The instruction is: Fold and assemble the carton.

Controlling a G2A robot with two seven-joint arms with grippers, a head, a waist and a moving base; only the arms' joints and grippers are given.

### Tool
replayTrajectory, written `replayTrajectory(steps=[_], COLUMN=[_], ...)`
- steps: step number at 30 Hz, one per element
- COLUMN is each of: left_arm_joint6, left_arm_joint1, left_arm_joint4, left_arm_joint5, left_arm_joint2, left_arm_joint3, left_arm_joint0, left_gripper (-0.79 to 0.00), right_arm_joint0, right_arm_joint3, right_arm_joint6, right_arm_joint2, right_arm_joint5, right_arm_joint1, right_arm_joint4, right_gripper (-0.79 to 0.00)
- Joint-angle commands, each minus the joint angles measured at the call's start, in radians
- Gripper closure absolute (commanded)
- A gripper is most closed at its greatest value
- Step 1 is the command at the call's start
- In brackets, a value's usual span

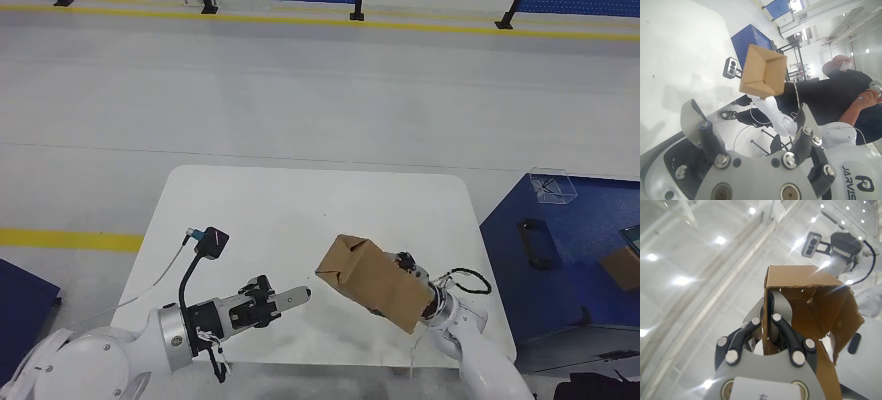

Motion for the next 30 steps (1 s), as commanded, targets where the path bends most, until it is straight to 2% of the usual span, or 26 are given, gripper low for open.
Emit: replayTrajectory(steps=[1, 3, 4, 5, 7, 10, 14, 16, 19, 23, 26, 30], left_arm_joint6=[0.000, 0.000, 0.000, 0.000, 0.000, 0.000, 0.000, 0.000, 0.000, 0.000, 0.000, 0.000], left_arm_joint1=[0.000, 0.000, 0.000, 0.000, 0.000, 0.000, 0.000, 0.000, 0.000, 0.000, 0.000, 0.000], left_arm_joint4=[0.000, 0.000, 0.000, 0.000, 0.000, 0.000, 0.000, 0.000, 0.000, 0.000, 0.000, 0.000], left_arm_joint5=[0.000, 0.000, 0.000, 0.000, 0.000, 0.000, 0.000, 0.000, 0.000, 0.000, 0.000, 0.000], left_arm_joint2=[0.000, 0.000, 0.000, 0.000, 0.000, 0.000, 0.000, 0.000, 0.000, 0.000, 0.000, 0.000], left_arm_joint3=[0.000, 0.000, 0.000, 0.000, 0.000, 0.000, 0.000, 0.000, 0.000, 0.000, 0.000, 0.000], left_arm_joint0=[0.000, 0.000, 0.000, 0.000, 0.000, 0.000, 0.000, 0.000, 0.000, 0.000, 0.000, 0.000], left_gripper=[-0.785, -0.785, -0.785, -0.785, -0.785, -0.785, -0.785, -0.785, -0.785, -0.785, -0.785, -0.785], right_arm_joint0=[-0.002, -0.015, -0.021, -0.028, -0.035, -0.036, -0.018, 0.008, 0.051, 0.102, 0.132, 0.164], right_arm_joint3=[-0.027, -0.043, -0.080, -0.106, -0.171, -0.286, -0.385, -0.395, -0.363, -0.283, -0.222, -0.136], right_arm_joint6=[-0.322, -0.527, -0.708, -0.834, -1.113, -1.501, -1.883, -2.026, -2.164, -2.251, -2.259, -2.205], right_arm_joint2=[0.029, 0.060, 0.074, 0.089, 0.116, 0.163, 0.227, 0.252, 0.264, 0.231, 0.183, 0.132], right_arm_joint5=[0.035, 0.020, 0.018, -0.002, -0.086, -0.269, -0.548, -0.659, -0.767, -0.874, -0.909, -0.982], right_arm_joint1=[0.003, 0.007, 0.011, 0.014, 0.020, 0.033, 0.047, 0.055, 0.065, 0.072, 0.073, 0.065], right_arm_joint4=[0.140, 0.245, 0.343, 0.422, 0.594, 0.816, 1.048, 1.083, 1.074, 1.014, 0.960, 0.958], right_gripper=[0.000, 0.000, 0.000, 0.000, 0.000, 0.000, 0.000, 0.000, 0.000, 0.000, 0.000, 0.000])
